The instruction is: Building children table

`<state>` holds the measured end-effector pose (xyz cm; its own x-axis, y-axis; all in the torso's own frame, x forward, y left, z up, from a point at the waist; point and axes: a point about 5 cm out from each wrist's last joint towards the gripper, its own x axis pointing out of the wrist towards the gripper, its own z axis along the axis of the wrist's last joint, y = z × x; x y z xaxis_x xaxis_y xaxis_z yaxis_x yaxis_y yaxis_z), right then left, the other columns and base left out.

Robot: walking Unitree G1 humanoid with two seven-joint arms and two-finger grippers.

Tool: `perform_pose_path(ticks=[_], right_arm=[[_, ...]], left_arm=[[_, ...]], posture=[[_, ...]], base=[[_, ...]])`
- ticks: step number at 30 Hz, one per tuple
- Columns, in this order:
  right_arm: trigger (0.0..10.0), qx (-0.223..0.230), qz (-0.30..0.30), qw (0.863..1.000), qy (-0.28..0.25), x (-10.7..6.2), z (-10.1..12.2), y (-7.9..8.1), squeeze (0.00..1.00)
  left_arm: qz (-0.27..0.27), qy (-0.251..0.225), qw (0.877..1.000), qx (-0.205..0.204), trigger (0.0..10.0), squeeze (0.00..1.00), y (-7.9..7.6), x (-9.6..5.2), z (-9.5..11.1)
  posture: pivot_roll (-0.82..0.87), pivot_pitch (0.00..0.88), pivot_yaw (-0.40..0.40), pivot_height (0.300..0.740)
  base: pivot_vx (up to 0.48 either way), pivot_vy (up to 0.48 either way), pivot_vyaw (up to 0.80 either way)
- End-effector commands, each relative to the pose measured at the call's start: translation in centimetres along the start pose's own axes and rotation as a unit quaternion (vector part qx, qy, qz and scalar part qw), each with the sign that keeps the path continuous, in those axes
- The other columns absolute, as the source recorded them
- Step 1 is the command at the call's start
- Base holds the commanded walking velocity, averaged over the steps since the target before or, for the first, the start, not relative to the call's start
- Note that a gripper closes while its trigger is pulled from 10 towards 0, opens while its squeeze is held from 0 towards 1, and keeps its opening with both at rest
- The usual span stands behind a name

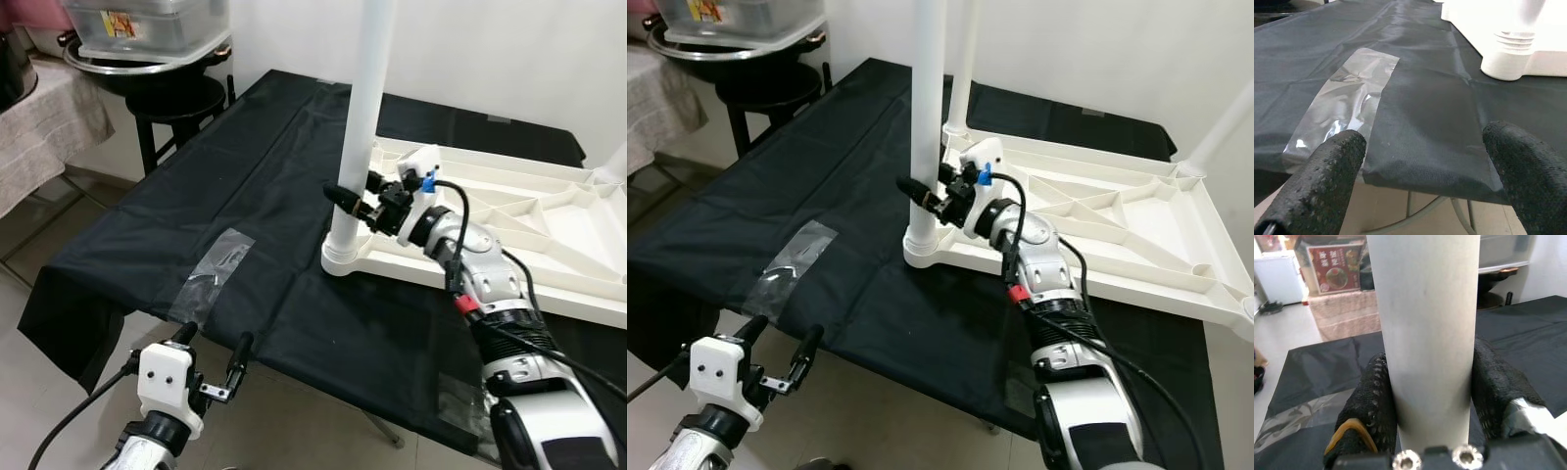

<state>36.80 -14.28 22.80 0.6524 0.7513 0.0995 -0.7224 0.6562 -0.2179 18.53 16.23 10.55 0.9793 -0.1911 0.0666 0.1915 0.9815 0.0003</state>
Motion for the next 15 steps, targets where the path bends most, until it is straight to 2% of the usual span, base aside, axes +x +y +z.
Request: perform_pose_path(ticks=[1,9,10,11,12,14,15], right_arm=[[0.0,-0.020,0.019,0.999,0.018,0.1,-0.1,0.1,0.00],[0.0,-0.029,0.017,0.999,0.031,0.1,-0.2,0.2,0.00],[0.0,-0.027,-0.063,0.997,0.041,-0.1,-0.9,0.2,0.00],[0.0,-0.027,-0.063,0.997,0.041,-0.1,-0.9,0.2,0.00],[0.0,-0.042,-0.174,0.982,0.055,-0.6,-1.7,0.3,0.00],[0.0,-0.042,-0.174,0.982,0.055,-0.6,-1.7,0.3,0.00],[0.0,-0.015,-0.251,0.963,0.093,-0.7,-5.1,4.2,0.00]], left_arm=[[0.002,0.003,1.000,-0.002,10.0,0.00,-0.2,0.0,-0.2],[0.001,0.003,1.000,-0.001,10.0,0.00,-0.2,0.3,-0.3],[0.002,0.002,1.000,0.002,10.0,0.00,-0.4,0.3,-0.3],[0.002,0.002,1.000,0.002,10.0,0.00,-0.4,0.3,-0.3],[0.002,0.002,1.000,0.003,10.0,0.00,-0.5,0.4,-0.3],[0.002,0.002,1.000,0.003,10.0,0.00,-0.5,0.4,-0.3],[0.004,0.001,1.000,0.011,10.0,0.00,-0.6,0.5,-0.4]], posture=[[0.06,0.163,-0.100,0.740],[0.06,0.165,-0.113,0.740],[0.08,0.166,-0.152,0.740],[0.08,0.166,-0.152,0.740],[0.08,0.164,-0.158,0.740],[0.08,0.164,-0.158,0.740],[0.09,0.157,-0.131,0.740]], base=[[0.000,0.000,0.00],[0.000,0.000,0.00],[0.000,0.000,0.00],[0.000,0.000,0.00],[0.000,0.000,0.00],[0.000,0.000,0.00],[0.000,0.000,0.00]])
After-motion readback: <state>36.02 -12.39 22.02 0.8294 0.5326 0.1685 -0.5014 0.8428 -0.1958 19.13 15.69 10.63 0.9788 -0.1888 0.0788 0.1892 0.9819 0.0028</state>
